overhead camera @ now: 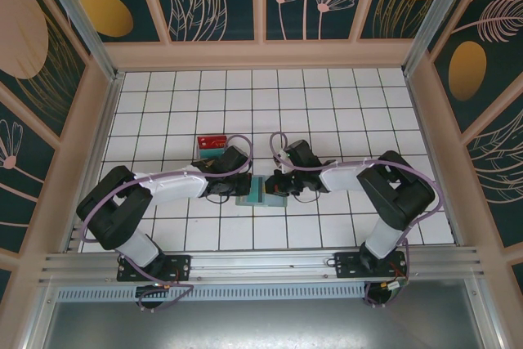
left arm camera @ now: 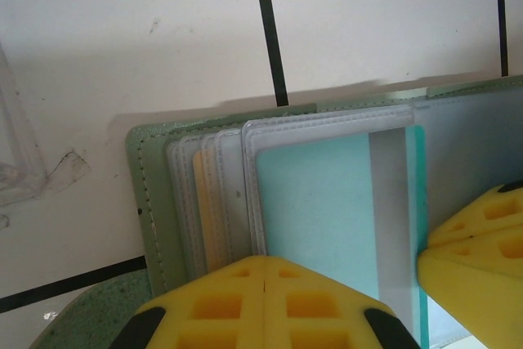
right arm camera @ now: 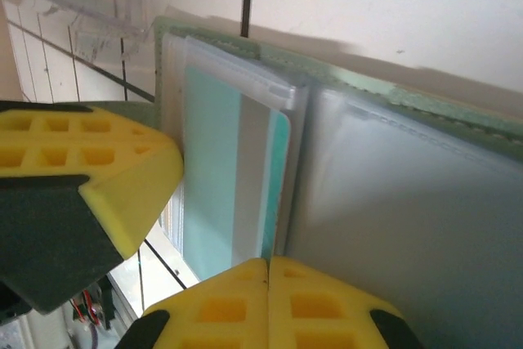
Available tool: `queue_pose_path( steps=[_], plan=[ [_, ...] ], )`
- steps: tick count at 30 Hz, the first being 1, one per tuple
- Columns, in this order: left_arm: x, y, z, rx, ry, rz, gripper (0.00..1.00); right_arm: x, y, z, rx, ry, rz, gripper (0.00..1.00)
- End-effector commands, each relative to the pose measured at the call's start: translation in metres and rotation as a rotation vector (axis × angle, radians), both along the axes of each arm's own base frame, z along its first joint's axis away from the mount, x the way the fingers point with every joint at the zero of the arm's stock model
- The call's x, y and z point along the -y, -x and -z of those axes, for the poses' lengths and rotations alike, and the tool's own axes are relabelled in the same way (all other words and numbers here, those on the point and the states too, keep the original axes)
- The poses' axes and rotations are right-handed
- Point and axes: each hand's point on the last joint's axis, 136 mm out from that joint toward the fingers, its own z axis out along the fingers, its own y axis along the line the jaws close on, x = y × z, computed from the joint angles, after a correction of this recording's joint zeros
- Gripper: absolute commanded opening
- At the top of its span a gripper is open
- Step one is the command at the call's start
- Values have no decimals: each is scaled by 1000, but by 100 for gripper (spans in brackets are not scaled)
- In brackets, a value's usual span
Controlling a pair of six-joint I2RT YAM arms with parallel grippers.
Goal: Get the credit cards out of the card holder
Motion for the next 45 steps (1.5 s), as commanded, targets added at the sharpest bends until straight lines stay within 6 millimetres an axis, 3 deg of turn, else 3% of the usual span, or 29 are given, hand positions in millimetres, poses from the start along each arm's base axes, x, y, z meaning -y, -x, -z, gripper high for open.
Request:
queue_pose_path(
  steps=[1, 7, 15, 23, 24, 27, 32, 37, 45],
  plan=[
    [-11, 15, 20, -69, -53, -1, 0, -7, -2, -6, 17, -20, -14, 0],
    [-22, 15, 26, -72, -114, -16, 0, 6, 3, -5, 19, -1, 8, 0],
    [-23, 16, 29, -78, -122, -16, 0, 24, 4, -1, 7, 15, 44, 0],
    [-21, 16, 27, -76, -110, -9, 0, 21, 1, -4, 15, -7, 41, 0],
    [-21, 16, 27, -76, -111, -11, 0, 19, 0, -5, 11, -18, 43, 9],
    [-21, 17, 28, -80, -111, -7, 0, 11, -3, -7, -3, -57, 43, 18],
    [-20, 17, 27, -81, -106, -6, 0, 7, -8, -3, -11, -59, 48, 22],
    [-19, 16, 26, -78, -105, -5, 0, 12, -6, 1, -19, -42, 56, 4],
    [-19, 15, 26, -78, -114, 4, 0, 42, -1, 5, -26, -24, 95, 0]
  ],
)
